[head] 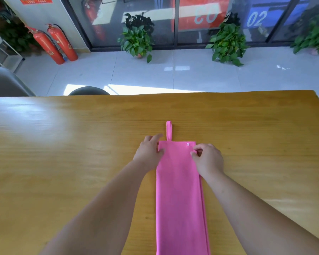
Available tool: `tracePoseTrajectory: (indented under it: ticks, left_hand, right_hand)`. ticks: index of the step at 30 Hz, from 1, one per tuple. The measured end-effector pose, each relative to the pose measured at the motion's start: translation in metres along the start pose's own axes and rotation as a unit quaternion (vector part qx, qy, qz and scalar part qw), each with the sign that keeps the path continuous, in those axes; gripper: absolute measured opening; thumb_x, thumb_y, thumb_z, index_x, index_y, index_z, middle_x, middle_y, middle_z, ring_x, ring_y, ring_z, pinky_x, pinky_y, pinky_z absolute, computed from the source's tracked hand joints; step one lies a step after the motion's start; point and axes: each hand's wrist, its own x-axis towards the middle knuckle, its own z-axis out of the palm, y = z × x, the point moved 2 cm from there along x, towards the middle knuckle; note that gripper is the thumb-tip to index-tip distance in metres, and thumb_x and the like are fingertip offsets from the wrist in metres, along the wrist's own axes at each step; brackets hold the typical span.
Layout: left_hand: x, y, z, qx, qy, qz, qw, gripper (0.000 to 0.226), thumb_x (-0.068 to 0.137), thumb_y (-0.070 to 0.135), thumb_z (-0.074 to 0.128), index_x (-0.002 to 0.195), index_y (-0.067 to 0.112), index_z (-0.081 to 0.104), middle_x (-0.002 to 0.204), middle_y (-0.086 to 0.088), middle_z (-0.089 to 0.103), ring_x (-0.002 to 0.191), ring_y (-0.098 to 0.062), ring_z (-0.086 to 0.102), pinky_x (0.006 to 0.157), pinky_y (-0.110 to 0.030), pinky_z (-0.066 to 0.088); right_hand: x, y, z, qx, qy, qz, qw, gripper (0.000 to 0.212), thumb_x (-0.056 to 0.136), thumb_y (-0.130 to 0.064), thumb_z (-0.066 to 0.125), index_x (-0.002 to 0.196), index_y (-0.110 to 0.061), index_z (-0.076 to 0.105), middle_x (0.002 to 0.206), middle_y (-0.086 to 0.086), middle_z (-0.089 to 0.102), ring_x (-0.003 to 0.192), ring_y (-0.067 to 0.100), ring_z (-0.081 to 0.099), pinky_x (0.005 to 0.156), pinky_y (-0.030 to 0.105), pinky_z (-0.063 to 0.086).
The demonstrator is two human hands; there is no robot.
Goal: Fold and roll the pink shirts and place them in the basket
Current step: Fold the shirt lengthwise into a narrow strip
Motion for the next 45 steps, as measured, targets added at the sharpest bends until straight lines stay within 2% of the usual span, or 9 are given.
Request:
tracePoseTrajectory:
  ticks: [5,15,19,27,34,37,40,43,45]
  left_hand:
    - [0.030,-0.001,-0.014,-0.037,-0.084,-0.028,0.995,0.032,0.099,0.028,0.069,0.129,0.026,0.060,0.108,0.000,0.065,0.084,-0.020,0.065,0.061,-0.029,0.049]
    - [0.040,-0.011,-0.020,-0.095,-0.153,-0.007,0.984,0.025,0.090,0.024,0.084,0.108,0.035,0.072,0.099,0.001,0.075,0.095,-0.029,0.073,0.084,-0.045,0.061]
    - [0.037,-0.015,-0.023,-0.100,-0.147,-0.008,0.984,0.017,0.088,0.032,0.084,0.096,0.034,0.070,0.097,0.007,0.075,0.093,-0.024,0.073,0.085,-0.048,0.062]
    - [0.018,-0.006,-0.050,-0.182,-0.098,-0.002,0.978,0.024,0.088,0.030,0.086,0.092,0.017,0.066,0.087,-0.005,0.077,0.068,-0.014,0.061,0.063,-0.034,0.047]
    - [-0.028,0.011,-0.050,-0.619,-0.103,0.018,0.778,0.025,0.092,0.010,0.081,0.111,0.019,0.068,0.088,-0.004,0.067,0.077,-0.017,0.063,0.069,-0.028,0.053]
    - [-0.031,0.011,-0.034,-0.427,0.007,-0.022,0.904,0.028,0.090,0.023,0.086,0.116,0.024,0.074,0.079,0.001,0.060,0.077,-0.017,0.061,0.072,-0.030,0.055]
    - [-0.028,0.017,-0.043,-0.487,0.048,0.024,0.872,0.031,0.093,0.022,0.083,0.121,0.028,0.074,0.082,-0.003,0.062,0.080,-0.014,0.063,0.076,-0.030,0.057]
    - [-0.027,0.015,-0.044,-0.373,0.054,0.031,0.926,0.034,0.093,0.027,0.083,0.124,0.036,0.073,0.083,-0.002,0.066,0.073,-0.010,0.065,0.073,-0.038,0.057]
    - [-0.020,0.012,-0.044,-0.394,0.064,0.032,0.916,0.040,0.091,0.028,0.084,0.127,0.041,0.071,0.084,-0.004,0.068,0.075,-0.013,0.066,0.077,-0.038,0.062]
  right_hand:
    - [0.027,-0.003,-0.007,-0.035,-0.023,0.039,0.998,0.034,0.084,-0.055,0.083,0.104,-0.033,0.067,0.089,-0.013,0.072,0.090,0.018,0.069,0.077,0.034,0.057]
    - [0.046,-0.013,-0.003,-0.065,-0.117,0.097,0.986,0.025,0.083,-0.052,0.086,0.084,-0.027,0.080,0.081,0.000,0.075,0.082,0.023,0.071,0.070,0.031,0.055]
    - [0.041,-0.014,-0.005,-0.044,-0.093,0.068,0.992,0.033,0.085,-0.053,0.084,0.070,-0.033,0.063,0.086,-0.005,0.074,0.085,0.021,0.070,0.074,0.034,0.058]
    - [0.019,-0.015,-0.036,0.268,-0.121,0.041,0.955,0.025,0.083,-0.028,0.091,0.097,-0.026,0.071,0.089,-0.002,0.080,0.088,0.021,0.076,0.083,0.041,0.059]
    - [-0.012,-0.035,-0.084,0.452,-0.161,-0.032,0.877,0.022,0.095,-0.020,0.079,0.116,-0.022,0.072,0.089,0.016,0.073,0.079,0.018,0.064,0.070,0.033,0.052]
    - [-0.014,-0.030,-0.070,0.330,-0.104,-0.042,0.937,0.012,0.094,-0.026,0.081,0.103,-0.030,0.074,0.080,0.006,0.074,0.077,0.018,0.064,0.074,0.036,0.048]
    - [-0.012,-0.035,-0.076,0.417,-0.069,-0.039,0.905,0.018,0.094,-0.020,0.082,0.109,-0.027,0.075,0.076,0.011,0.070,0.079,0.016,0.066,0.080,0.036,0.053]
    - [-0.015,-0.034,-0.071,0.373,-0.052,-0.043,0.925,0.015,0.093,-0.024,0.082,0.106,-0.030,0.077,0.078,0.007,0.073,0.075,0.014,0.063,0.079,0.037,0.048]
    - [-0.011,-0.034,-0.067,0.369,-0.045,-0.047,0.927,0.016,0.094,-0.025,0.082,0.108,-0.031,0.076,0.080,0.007,0.076,0.076,0.017,0.066,0.082,0.036,0.050]
